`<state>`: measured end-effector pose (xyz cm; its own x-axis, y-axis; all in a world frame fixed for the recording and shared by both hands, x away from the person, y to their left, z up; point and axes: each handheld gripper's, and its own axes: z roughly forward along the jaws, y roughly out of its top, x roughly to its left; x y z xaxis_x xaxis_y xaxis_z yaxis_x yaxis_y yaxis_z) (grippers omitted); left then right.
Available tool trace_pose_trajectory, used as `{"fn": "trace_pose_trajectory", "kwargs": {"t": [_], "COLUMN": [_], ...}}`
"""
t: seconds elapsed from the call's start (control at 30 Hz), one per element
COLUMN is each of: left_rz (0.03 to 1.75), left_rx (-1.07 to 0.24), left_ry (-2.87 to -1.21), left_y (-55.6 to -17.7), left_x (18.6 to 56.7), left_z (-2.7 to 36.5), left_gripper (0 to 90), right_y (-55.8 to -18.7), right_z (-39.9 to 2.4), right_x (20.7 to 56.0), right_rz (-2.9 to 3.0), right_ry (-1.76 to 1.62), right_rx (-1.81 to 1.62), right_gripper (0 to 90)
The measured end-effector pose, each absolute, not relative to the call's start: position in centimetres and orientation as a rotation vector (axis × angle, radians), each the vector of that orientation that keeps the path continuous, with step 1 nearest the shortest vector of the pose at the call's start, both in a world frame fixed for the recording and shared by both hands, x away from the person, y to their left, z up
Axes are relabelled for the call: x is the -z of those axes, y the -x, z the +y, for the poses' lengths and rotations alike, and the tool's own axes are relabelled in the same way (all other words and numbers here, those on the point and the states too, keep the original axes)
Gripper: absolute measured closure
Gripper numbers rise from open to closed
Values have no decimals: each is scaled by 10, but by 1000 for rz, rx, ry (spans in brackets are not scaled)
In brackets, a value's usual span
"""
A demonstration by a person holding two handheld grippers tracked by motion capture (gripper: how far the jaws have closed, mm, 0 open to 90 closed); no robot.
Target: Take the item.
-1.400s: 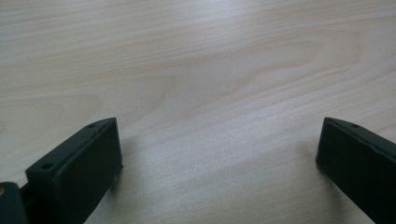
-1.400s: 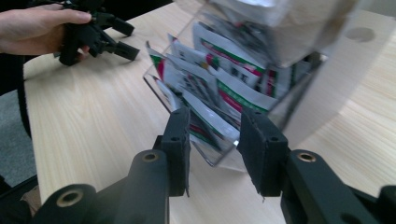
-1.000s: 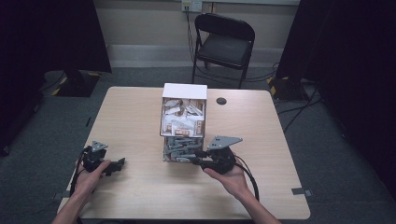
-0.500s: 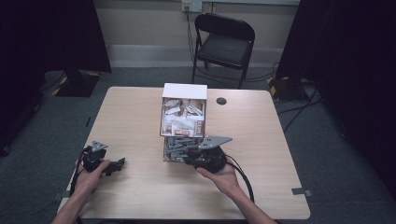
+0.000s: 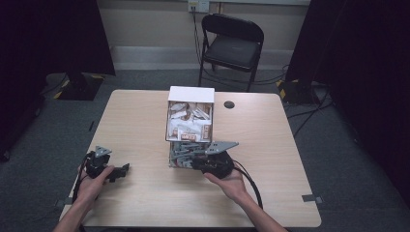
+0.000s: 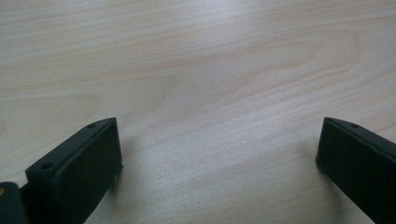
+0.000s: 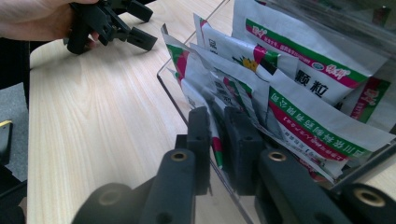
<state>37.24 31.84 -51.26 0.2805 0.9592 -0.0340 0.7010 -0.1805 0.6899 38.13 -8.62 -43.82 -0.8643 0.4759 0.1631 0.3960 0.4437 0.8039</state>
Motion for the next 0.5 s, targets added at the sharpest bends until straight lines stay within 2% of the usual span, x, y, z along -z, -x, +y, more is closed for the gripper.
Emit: {"fn": "trace_pose_trajectory", "kwargs": {"t": [0.17, 0.5], "left_rz": [1486, 1486], "left_rx": [-557, -557], "left_ry": [-1954, -1955], "left_y": [-372, -372], "left_x": [513, 513], "left_z": [318, 318], "left_gripper": [0, 0], "right_y": [-383, -386], "right_z": [-87, -88], "right_x": [441, 444], "right_rz": [2597, 2600], "right_ry": [-799, -808], "right_rx": [-1421, -1418], "right_gripper": [813, 875]}}
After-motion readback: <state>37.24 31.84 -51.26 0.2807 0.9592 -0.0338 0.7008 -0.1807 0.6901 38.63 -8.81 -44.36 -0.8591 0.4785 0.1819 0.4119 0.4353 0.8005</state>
